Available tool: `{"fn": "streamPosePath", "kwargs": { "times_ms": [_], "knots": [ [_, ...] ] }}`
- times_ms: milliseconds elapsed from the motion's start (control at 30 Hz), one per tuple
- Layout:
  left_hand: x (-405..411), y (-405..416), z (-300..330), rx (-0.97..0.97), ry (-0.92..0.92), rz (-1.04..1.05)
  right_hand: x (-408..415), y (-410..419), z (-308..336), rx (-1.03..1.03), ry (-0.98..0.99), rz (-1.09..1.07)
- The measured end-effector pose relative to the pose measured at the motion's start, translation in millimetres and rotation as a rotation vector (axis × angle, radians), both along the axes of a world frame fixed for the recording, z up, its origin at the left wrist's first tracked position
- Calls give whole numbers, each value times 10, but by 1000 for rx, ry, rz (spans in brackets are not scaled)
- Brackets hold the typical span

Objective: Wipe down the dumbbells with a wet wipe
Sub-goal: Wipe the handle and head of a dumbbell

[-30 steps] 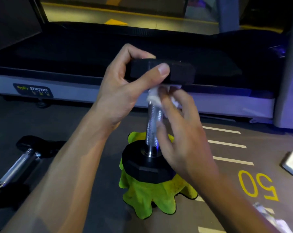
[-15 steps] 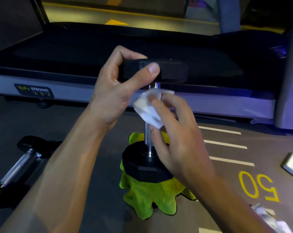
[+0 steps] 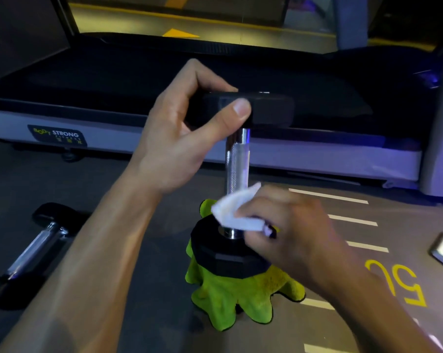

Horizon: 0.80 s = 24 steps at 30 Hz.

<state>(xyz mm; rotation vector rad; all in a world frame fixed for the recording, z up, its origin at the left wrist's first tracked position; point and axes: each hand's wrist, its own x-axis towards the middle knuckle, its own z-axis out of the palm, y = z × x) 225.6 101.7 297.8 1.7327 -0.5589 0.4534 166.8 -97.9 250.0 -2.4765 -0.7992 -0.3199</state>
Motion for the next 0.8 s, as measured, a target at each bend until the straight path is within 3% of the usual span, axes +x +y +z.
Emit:
{"fn": "streamPosePath", "kwargs": {
  "times_ms": [100,267,367,500,600,700,800],
  "knots": [
    [2,-16,-7,6,-5,29,-72,93,82,-169,145,83],
    [-14,-47,26,4,-8,9,-166,447,144,-314,122,17],
    [-11,-41,33,-1,3,-10,-95,354,97,-210,104,74],
    [17,-17,12,-13,4,-12,33,-151,-54,5,249,3],
    [41,-8,-2,-17,1,-27,62,-344,-127,88,223,-35],
    [47,-10,-16,-28,11,-16,22,-284,-163,312,113,-176],
    [71,0,-30,-51,23,-5,7,-127,-182,266,97,-84]
  ]
}}
